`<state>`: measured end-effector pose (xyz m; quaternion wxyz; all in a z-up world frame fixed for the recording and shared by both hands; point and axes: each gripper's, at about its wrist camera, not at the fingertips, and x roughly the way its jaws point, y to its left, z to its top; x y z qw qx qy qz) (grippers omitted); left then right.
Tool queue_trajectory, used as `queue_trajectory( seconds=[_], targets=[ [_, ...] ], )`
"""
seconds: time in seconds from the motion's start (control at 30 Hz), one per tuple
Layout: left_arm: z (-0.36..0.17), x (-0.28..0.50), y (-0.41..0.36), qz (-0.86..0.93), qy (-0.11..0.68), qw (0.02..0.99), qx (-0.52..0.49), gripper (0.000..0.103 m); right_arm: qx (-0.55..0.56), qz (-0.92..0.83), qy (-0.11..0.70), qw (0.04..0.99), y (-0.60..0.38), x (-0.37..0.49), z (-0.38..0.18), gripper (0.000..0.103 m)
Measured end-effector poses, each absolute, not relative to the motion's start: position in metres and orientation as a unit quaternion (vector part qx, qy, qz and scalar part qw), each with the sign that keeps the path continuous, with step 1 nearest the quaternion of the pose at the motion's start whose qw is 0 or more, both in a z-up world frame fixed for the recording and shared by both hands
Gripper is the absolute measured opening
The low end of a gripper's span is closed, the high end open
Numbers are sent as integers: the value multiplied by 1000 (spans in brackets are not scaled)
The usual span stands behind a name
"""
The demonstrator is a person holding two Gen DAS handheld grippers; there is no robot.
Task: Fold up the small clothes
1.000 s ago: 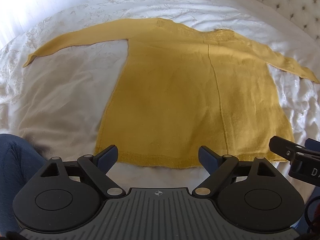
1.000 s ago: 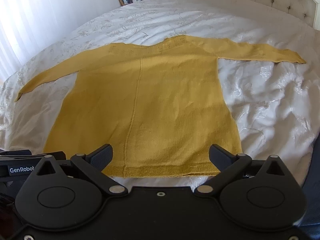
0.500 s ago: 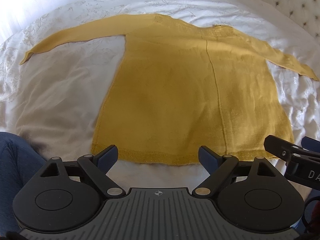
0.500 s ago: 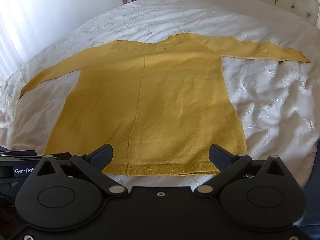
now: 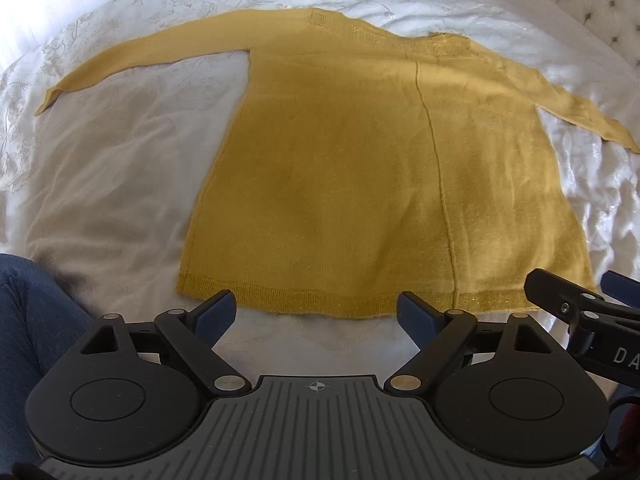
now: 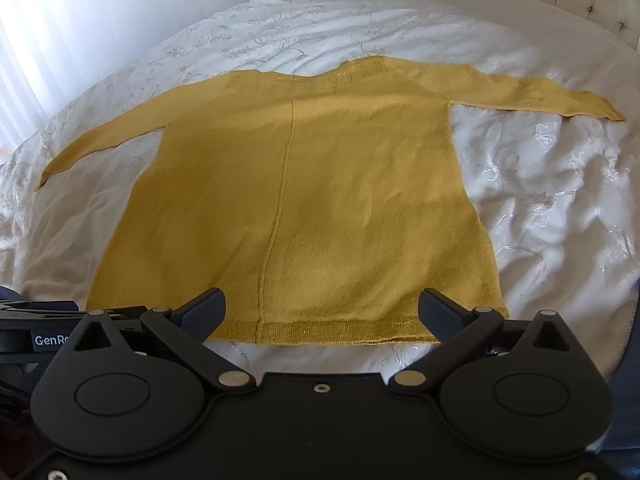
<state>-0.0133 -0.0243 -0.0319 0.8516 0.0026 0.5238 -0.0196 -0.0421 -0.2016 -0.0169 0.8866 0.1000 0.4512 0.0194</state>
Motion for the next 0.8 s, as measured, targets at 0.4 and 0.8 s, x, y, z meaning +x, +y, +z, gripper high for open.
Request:
queue_trajectory(
  seconds=[0.4, 0.8],
  targets=[
    [-35, -10, -24, -19, 530, 848, 4, 88, 96, 23, 461, 882, -199, -38, -21, 102],
    [-42, 2, -14, -23, 507, 861, -8, 88, 106, 31, 469, 876, -201, -25, -33, 102]
  ],
)
